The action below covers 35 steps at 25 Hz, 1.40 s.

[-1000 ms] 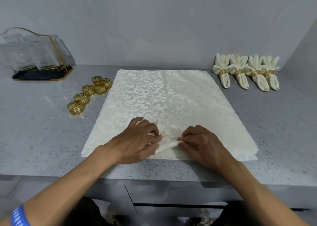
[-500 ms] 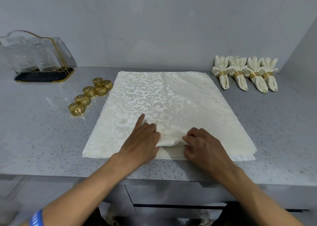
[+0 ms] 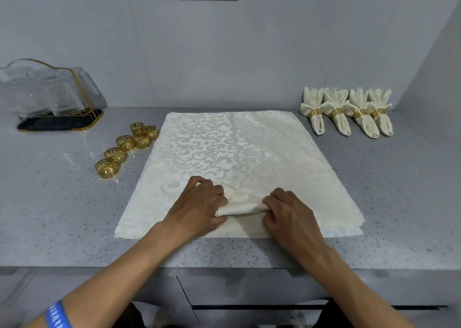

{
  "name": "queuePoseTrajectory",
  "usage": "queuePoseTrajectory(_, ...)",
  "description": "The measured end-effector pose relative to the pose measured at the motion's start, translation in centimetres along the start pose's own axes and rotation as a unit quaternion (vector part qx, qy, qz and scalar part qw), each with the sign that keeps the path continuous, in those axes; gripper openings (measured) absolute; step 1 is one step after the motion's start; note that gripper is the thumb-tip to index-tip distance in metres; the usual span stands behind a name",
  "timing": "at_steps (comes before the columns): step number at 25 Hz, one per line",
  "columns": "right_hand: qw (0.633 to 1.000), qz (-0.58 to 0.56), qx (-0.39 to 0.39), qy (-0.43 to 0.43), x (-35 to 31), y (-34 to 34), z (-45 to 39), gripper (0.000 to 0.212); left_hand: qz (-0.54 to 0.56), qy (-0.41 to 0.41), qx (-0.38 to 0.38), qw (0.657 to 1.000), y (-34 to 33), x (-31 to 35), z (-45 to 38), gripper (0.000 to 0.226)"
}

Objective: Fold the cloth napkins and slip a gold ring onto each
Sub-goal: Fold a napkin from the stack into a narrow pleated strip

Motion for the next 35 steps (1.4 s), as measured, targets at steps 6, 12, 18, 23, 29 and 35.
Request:
queuePoseTrajectory(6,0.991,-0.088,-0.050,-0.082,-0.2,3.3,-1.6,0.016,0.309,0.151,-0.218,0.913,2.2,-3.1,-1.4,0.034)
queuePoseTrajectory(12,0.962,-0.103,-0.158,-0.196,2.8,1.2,-3.5,0.030,0.497,0.264,-0.472,0.678,-2.7,-2.1,-0.3,0.059)
queuePoseTrajectory(18,0.982,-0.074,-0.168,-0.037,-1.5,-3.9,0.0,0.072,0.403,0.256,-0.457,0.750,-4.0,-4.2,-1.0,0.033)
queuePoseTrajectory(23,0.987,-0.031,-0.154,-0.041,-1.6,-4.5,-0.4,0.073,0.026,0.111,-0.130,0.985,2.7,-0.4,-3.0,0.044)
queuePoseTrajectory(29,0.975,0.035,-0.179,-0.123,2.7,-2.8,0.7,0.067,0.100,0.058,-0.177,0.977,-3.3,2.7,1.1,0.065)
queuePoseTrajectory(35,0.983,-0.030,-0.181,-0.005,-3.7,-4.3,0.8,0.063,0.091,0.043,-0.153,0.983,-3.2,2.9,1.0,0.066)
Point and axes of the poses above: each hand's wrist, its own z-axis away from the middle knuckle, its own y-axis out of the back of the hand, x = y × z, the point moved 9 cm from there along -z, towards the middle knuckle, and after that the axes turned 14 degrees about -z, right-handed, at the moved point
